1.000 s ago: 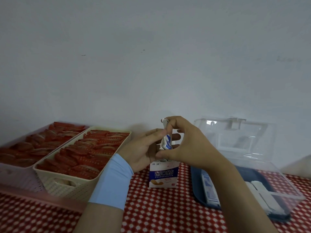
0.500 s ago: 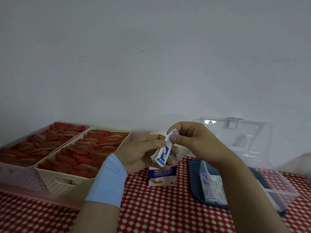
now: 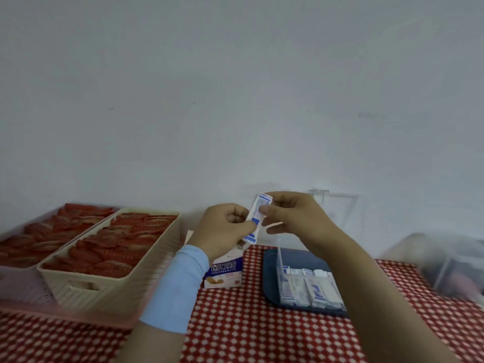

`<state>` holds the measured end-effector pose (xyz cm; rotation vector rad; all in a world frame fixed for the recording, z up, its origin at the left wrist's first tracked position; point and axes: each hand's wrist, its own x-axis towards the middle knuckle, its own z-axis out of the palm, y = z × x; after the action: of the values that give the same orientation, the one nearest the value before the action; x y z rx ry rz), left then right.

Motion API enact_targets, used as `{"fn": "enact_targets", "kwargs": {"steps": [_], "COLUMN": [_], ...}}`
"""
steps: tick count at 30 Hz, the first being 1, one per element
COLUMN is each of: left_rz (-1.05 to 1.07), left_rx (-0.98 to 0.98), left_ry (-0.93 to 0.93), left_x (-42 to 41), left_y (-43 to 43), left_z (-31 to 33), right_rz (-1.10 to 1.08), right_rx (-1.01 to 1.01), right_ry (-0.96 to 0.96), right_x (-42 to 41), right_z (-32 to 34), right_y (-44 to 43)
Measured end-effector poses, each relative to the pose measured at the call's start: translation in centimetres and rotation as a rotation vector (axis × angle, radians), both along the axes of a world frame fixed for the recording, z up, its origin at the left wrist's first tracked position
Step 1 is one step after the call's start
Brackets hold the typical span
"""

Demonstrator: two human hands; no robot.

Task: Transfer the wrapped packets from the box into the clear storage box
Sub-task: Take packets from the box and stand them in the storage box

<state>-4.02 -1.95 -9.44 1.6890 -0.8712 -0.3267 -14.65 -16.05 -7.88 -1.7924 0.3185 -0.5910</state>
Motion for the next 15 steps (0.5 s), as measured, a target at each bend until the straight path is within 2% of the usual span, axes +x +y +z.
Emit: {"fn": "enact_targets", "kwargs": {"steps": [7,15], "left_rz": [-0.035,-0.038], "left_rx": [-0.018,0.121], "left_ry": [0.059,-0.015], "left_x": [-1.9,-4.0], "left_y": [-1.7,-4.0], "left_z": [-0.1,-0.5], "right_rz": [0.093,-0.003], "right_rx": [0.078,0.131], "right_ry": [0.163,0.256], "right_x": [-2.6,-4.4], "right_z": [0.9,0.6], "right_y": [-0.8,-2.7]}}
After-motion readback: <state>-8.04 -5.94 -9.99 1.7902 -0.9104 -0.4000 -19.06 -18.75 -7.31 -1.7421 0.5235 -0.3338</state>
